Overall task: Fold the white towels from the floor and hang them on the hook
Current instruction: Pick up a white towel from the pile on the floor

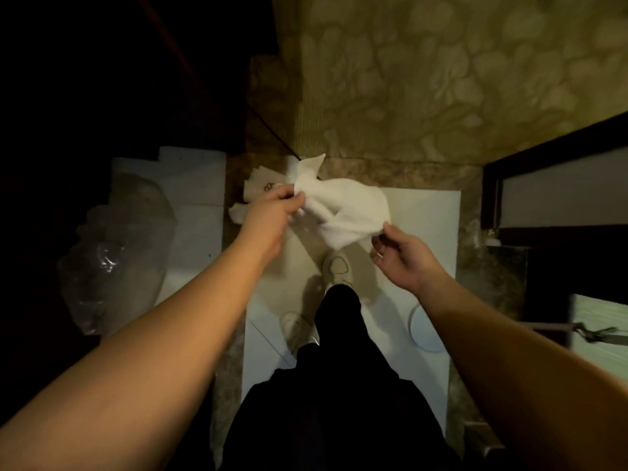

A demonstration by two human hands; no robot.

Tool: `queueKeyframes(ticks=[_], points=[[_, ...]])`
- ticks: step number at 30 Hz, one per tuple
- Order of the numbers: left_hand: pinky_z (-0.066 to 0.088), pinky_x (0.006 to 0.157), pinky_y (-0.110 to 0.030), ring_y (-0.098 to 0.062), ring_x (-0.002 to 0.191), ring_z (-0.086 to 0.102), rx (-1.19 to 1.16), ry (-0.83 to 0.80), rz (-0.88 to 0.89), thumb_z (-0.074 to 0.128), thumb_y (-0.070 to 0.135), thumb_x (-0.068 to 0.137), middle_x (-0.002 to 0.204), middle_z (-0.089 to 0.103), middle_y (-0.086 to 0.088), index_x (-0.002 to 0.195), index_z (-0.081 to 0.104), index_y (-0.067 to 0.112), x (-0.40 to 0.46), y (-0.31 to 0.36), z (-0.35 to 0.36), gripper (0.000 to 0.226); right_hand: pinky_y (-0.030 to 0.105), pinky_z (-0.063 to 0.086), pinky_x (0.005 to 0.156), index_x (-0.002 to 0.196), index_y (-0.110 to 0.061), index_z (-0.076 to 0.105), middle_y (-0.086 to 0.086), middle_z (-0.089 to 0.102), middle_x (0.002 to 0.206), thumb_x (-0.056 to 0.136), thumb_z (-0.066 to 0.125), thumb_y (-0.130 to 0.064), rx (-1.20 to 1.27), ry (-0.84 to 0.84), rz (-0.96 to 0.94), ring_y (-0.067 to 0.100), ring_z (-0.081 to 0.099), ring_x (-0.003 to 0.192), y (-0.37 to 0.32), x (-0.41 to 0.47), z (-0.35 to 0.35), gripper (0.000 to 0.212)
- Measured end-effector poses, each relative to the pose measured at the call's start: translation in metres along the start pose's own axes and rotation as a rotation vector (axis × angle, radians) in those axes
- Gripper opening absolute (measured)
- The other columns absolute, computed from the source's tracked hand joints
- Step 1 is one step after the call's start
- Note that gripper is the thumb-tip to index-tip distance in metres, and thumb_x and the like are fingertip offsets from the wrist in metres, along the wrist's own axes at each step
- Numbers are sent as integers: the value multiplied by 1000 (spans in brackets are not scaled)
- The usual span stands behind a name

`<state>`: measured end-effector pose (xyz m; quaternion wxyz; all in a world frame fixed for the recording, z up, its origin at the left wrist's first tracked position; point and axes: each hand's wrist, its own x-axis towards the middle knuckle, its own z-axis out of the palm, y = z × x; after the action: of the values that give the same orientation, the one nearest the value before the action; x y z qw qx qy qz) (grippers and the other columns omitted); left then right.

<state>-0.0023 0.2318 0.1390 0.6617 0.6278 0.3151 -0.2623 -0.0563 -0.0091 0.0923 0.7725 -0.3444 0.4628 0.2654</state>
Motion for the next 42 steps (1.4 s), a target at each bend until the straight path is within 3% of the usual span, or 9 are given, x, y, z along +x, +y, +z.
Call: queueKeyframes(ticks=[5, 8, 12, 16, 22, 29, 35, 39, 42], points=[[41, 104, -38, -19, 114, 59, 91, -10, 149, 65, 19, 95, 112, 70, 0, 104, 73, 28, -80, 56, -19, 16, 23, 41, 67, 92, -17, 60, -1, 59, 81, 102, 56, -17, -308, 110, -31, 8, 56, 74, -12, -75, 2, 11], [46, 94, -37, -15, 100, 64, 276, -41, 353, 61, 24, 96, 92, 71, 10, 95, 74, 33, -131, 86, -25, 16, 28, 44, 75, 100, -18, 65, 3, 65, 100, 99, 62, -25, -821, 119, -101, 12, 60, 87, -13, -124, 25, 8], [38, 75, -13, 7, 85, 56, 581, -13, 572, 57, 25, 100, 94, 64, 20, 104, 66, 35, -209, 120, -37, 14, 15, 41, 78, 122, -21, 63, -5, 63, 110, 96, 65, -27, -1230, 154, -598, 10, 59, 99, -35, -202, 82, 27], [46, 77, -23, -3, 86, 60, 634, -113, 551, 59, 10, 96, 96, 69, 6, 101, 70, 23, -277, 140, -44, 17, -3, 34, 88, 139, -23, 53, -9, 50, 131, 92, 71, -23, -1477, -259, -887, 1, 48, 117, -62, -280, 160, 50], [45, 78, -27, -6, 80, 65, 537, -92, 532, 63, 17, 80, 84, 70, 5, 88, 74, 29, -393, 140, -68, 18, 35, 29, 114, 145, -50, 39, -12, 32, 159, 85, 72, -51, -1879, -699, -683, 8, 30, 141, -54, -377, 214, 68], [53, 75, -29, -15, 87, 71, 433, -47, 526, 64, 18, 71, 87, 74, 5, 84, 80, 32, -525, 100, -76, 25, 42, 25, 118, 147, -29, 45, -6, 45, 149, 92, 66, -45, -2038, -885, -687, 19, 41, 138, 21, -465, 174, 61], [56, 68, -25, -18, 85, 72, 288, 71, 585, 63, 17, 78, 91, 73, -3, 92, 78, 22, -657, 55, -90, 21, 15, 40, 85, 105, -37, 61, -18, 65, 104, 98, 56, -43, -1951, -1014, -646, 0, 62, 97, 81, -553, 146, 10], [55, 77, -30, -19, 91, 68, 287, 184, 605, 52, 7, 95, 97, 70, -6, 108, 69, 8, -737, 25, -106, 22, 8, 42, 62, 97, -39, 64, -30, 70, 85, 93, 63, -47, -1920, -1025, -676, -14, 65, 80, 124, -586, 124, 10], [57, 74, -25, -16, 87, 70, 270, 262, 615, 48, 3, 96, 99, 69, -8, 114, 66, 1, -792, -2, -112, 25, 11, 42, 69, 94, -38, 65, -21, 72, 90, 91, 66, -48, -1954, -1017, -724, -3, 68, 83, 152, -604, 108, 10]])
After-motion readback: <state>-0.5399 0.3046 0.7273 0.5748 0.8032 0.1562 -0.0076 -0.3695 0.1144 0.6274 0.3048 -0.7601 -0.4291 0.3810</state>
